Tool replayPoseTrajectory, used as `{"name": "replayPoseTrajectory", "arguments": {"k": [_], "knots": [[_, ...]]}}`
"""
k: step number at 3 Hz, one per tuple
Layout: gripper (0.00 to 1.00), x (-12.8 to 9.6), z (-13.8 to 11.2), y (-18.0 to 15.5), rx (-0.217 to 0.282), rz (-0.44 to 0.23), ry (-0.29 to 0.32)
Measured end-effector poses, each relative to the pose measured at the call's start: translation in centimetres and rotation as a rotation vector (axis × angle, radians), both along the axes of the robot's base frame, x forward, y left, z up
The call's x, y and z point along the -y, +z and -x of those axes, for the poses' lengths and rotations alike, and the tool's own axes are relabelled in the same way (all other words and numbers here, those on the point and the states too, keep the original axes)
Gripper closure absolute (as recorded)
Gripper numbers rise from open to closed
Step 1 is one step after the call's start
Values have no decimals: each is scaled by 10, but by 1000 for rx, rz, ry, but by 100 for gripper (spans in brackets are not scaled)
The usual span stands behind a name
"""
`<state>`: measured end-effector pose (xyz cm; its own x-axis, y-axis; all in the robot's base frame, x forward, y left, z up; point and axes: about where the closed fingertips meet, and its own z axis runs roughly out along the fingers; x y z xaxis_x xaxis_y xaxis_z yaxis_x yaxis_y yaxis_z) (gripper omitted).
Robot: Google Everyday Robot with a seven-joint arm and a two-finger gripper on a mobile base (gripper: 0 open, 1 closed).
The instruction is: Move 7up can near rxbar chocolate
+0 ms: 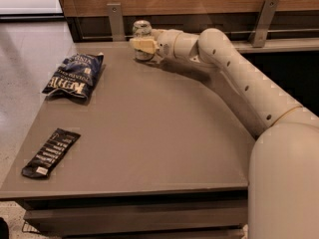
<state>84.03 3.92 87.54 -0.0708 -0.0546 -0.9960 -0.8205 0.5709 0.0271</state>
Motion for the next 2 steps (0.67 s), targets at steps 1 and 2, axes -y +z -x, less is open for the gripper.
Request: {"name": "replayPoseTrajectory", "arguments": {"k": [1,2], "knots": [[64,-4,0,-1,-1,-1,5],[95,-8,1,-1,-2,-1,11]]}}
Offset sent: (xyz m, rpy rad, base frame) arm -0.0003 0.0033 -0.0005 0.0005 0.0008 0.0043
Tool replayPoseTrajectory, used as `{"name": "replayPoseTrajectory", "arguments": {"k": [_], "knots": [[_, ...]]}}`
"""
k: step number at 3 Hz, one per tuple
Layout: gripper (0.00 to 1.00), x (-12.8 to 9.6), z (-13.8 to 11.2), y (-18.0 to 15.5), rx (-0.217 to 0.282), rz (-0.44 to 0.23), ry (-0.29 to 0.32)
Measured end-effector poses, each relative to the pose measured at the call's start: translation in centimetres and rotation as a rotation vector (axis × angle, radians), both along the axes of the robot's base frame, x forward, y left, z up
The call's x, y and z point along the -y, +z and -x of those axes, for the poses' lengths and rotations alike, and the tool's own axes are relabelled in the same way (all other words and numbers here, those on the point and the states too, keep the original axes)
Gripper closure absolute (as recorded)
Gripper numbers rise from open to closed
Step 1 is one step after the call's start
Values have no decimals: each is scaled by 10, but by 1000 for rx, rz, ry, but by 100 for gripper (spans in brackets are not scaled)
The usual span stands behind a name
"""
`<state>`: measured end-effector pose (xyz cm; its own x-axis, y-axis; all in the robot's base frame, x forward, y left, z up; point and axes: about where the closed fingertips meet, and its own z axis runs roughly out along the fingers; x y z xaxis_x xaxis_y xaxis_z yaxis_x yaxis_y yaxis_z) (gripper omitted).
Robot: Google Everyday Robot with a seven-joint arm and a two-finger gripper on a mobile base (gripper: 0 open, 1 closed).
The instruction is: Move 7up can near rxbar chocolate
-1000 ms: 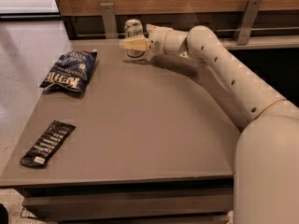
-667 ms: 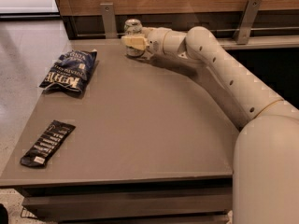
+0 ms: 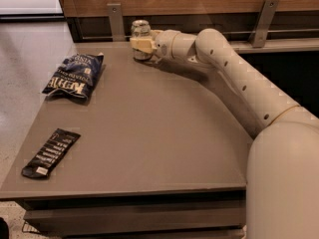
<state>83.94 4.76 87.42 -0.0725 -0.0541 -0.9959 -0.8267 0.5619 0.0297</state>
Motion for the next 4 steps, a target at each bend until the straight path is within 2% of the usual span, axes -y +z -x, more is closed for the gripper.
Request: {"name": "replayPoseTrajectory", "arguments": {"k": [1,2,4], "knots": [[100,-2,0,0,-1,0,3],[100,-2,4,2,2,-3,10],[100,30,67,60,56,-20,110]]}}
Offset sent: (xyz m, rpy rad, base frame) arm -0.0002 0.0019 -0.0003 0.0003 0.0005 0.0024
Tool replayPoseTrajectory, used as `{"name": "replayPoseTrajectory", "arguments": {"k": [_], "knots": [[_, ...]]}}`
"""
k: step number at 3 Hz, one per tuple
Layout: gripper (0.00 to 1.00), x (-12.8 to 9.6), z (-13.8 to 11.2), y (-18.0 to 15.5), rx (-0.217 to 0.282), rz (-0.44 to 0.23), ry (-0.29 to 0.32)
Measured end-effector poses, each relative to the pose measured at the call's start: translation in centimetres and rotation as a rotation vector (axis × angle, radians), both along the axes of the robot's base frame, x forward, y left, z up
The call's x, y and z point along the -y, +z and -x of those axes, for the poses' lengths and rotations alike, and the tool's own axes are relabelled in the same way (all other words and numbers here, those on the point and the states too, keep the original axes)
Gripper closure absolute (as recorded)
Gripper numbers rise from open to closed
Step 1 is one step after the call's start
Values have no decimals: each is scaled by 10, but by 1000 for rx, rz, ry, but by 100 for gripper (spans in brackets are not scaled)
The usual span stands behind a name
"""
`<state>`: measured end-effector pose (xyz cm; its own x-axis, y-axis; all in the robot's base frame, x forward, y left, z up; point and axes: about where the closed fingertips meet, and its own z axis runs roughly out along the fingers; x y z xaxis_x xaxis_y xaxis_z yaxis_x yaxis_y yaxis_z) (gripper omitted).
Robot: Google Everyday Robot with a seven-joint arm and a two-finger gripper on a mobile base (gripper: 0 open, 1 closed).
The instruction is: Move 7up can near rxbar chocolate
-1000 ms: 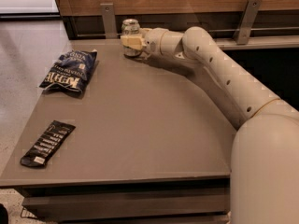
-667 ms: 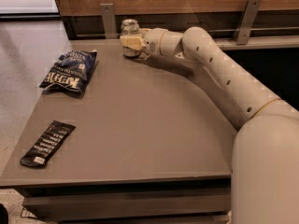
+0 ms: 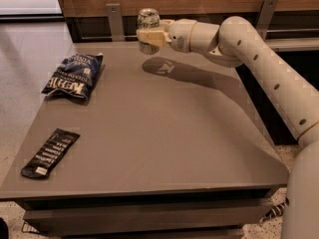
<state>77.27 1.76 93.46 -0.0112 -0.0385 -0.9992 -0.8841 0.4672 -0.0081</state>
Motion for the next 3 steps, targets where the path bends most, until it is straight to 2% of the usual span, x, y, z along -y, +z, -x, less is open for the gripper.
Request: {"name": "replayPoseTrajectory", "arguments": {"k": [1,2,3], "knots": [[100,13,31,15,-26,4,12],[100,20,73,25,-73,14,24],[100,18,104,31,-82,8,39]]}}
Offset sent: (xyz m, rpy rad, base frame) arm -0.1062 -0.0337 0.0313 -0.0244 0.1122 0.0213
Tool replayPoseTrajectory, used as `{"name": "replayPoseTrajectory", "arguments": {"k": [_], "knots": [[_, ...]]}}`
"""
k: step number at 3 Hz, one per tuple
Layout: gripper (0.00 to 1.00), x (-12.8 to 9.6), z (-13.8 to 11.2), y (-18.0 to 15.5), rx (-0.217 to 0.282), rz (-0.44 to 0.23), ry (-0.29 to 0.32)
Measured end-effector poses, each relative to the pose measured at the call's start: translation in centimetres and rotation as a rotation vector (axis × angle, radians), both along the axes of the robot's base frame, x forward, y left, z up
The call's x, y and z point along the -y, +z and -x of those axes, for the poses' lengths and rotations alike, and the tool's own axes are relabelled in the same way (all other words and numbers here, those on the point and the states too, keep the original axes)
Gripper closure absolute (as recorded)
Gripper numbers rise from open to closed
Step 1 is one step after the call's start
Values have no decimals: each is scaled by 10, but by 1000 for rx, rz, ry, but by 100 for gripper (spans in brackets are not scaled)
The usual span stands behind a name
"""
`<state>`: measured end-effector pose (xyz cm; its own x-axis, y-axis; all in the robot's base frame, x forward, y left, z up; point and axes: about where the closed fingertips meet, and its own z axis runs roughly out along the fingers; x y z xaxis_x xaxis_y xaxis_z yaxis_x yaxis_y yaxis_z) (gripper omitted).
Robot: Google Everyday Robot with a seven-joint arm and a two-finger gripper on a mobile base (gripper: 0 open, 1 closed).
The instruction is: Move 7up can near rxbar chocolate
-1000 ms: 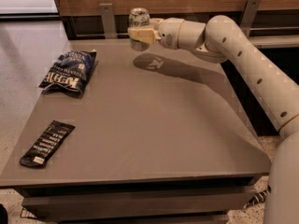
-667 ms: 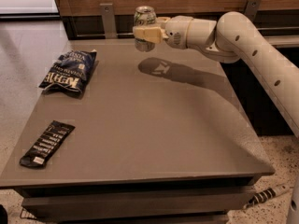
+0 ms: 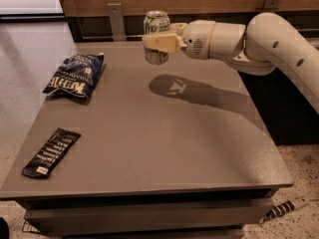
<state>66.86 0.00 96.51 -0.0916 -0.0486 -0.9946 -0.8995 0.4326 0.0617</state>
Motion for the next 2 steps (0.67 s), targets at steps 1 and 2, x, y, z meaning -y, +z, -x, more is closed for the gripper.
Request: {"name": "replayPoseTrajectory", "arguments": {"k": [1,2], "knots": [[100,-15,34,-5,18,-26,25],[100,-45,71,-7,75,-53,66]]}}
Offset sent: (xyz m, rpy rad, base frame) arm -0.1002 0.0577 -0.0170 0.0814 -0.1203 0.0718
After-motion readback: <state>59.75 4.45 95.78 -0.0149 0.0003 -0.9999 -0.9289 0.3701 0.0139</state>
